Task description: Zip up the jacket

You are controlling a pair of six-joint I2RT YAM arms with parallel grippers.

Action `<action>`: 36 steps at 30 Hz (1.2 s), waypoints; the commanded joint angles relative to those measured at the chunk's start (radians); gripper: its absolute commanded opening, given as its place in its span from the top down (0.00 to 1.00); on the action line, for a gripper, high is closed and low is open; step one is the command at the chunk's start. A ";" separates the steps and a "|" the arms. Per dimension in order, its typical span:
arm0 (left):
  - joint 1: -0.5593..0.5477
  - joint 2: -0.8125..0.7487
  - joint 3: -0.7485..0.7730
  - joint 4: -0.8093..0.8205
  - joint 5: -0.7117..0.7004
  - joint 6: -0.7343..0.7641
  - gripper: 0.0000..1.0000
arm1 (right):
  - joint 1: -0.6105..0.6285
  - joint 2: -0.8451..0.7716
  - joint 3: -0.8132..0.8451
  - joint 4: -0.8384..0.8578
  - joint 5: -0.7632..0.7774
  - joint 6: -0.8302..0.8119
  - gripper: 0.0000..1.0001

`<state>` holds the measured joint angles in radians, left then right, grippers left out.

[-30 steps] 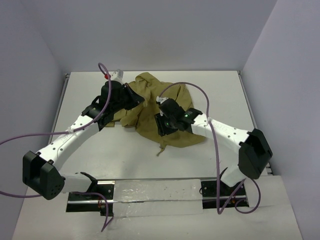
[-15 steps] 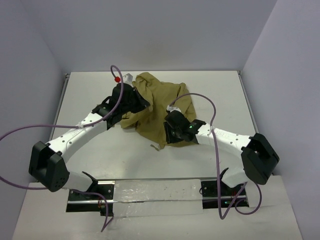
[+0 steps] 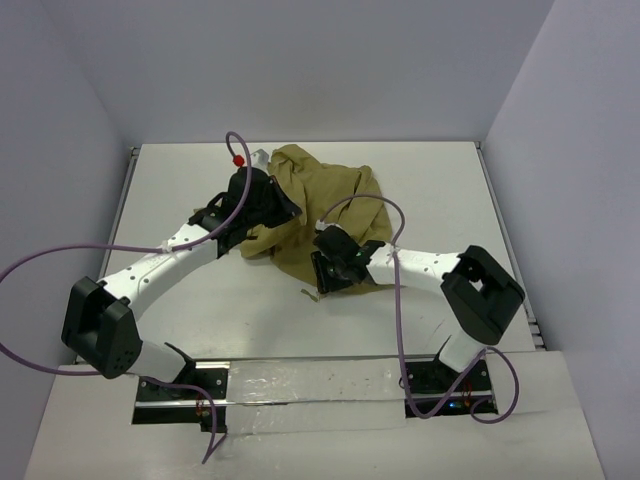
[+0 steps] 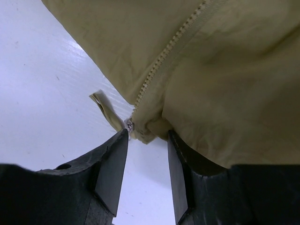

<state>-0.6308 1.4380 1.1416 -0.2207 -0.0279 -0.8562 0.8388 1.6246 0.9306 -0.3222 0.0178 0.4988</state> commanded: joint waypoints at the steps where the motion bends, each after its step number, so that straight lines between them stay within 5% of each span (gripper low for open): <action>1: -0.003 -0.034 0.042 0.022 -0.007 0.002 1.00 | 0.013 0.026 0.041 0.023 -0.042 -0.017 0.52; 10: -0.003 -0.041 0.034 0.026 -0.007 0.000 1.00 | 0.014 0.073 0.057 0.012 0.029 0.007 0.55; 21: -0.001 -0.059 0.018 0.018 -0.020 0.005 1.00 | 0.013 -0.027 0.005 0.035 0.064 0.026 0.99; 33: -0.038 -0.023 -0.007 0.025 0.021 0.076 1.00 | -0.032 -0.340 -0.108 -0.038 0.127 0.046 1.00; 35: -0.059 0.006 -0.035 0.102 0.123 0.085 0.90 | -0.061 -0.411 -0.153 -0.046 0.140 0.053 1.00; 36: -0.071 0.026 -0.042 0.108 0.164 0.087 0.76 | -0.087 -0.442 -0.174 -0.051 0.144 0.059 1.00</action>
<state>-0.6580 1.4168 1.1305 -0.2059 -0.0180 -0.8141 0.8144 1.2917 0.8225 -0.3350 0.0979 0.5331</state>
